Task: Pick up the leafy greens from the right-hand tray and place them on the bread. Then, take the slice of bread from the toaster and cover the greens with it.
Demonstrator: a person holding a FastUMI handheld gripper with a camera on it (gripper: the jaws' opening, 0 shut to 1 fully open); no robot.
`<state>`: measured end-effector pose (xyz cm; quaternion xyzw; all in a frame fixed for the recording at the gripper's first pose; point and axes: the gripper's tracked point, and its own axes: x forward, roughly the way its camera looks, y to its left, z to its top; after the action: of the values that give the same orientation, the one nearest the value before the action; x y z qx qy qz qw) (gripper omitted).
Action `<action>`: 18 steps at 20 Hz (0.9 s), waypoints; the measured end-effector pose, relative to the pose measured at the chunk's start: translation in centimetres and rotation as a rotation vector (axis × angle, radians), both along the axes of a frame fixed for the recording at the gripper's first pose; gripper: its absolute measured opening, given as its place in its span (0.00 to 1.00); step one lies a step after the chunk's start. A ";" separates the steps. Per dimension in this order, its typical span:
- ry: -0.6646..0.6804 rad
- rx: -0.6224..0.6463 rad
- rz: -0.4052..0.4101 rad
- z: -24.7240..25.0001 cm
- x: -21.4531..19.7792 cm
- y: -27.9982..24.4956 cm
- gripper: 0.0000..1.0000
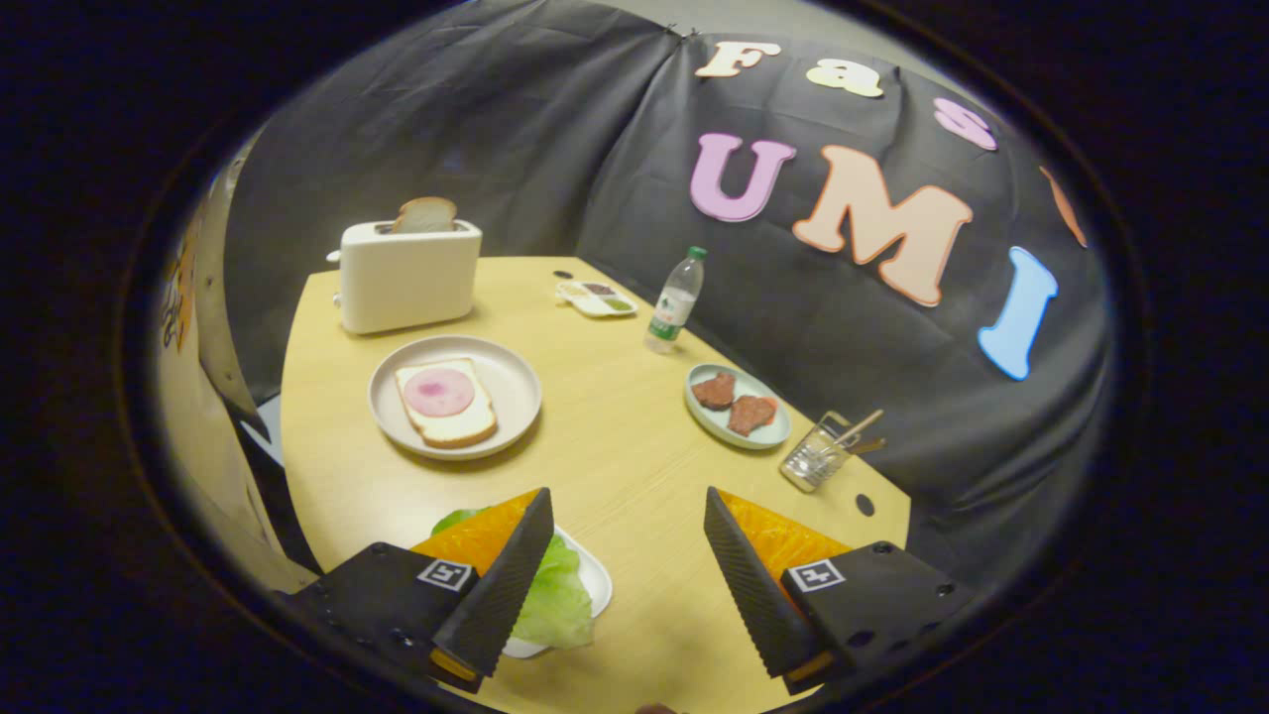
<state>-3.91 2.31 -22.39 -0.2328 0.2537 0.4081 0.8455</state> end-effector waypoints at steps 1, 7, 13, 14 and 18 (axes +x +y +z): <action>0.028 -0.018 0.027 -1.2 -0.5 0.0 0.99; 0.192 -0.093 0.161 -7.1 -3.3 0.3 0.99; 0.308 -0.132 0.235 -10.7 -5.8 0.3 0.99; 0.326 -0.135 0.233 -11.1 -6.0 0.3 0.99; 0.401 -0.137 0.233 -13.0 -6.9 0.2 0.99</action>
<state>-10.77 2.53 -35.37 -0.2317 0.4147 0.5229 0.7077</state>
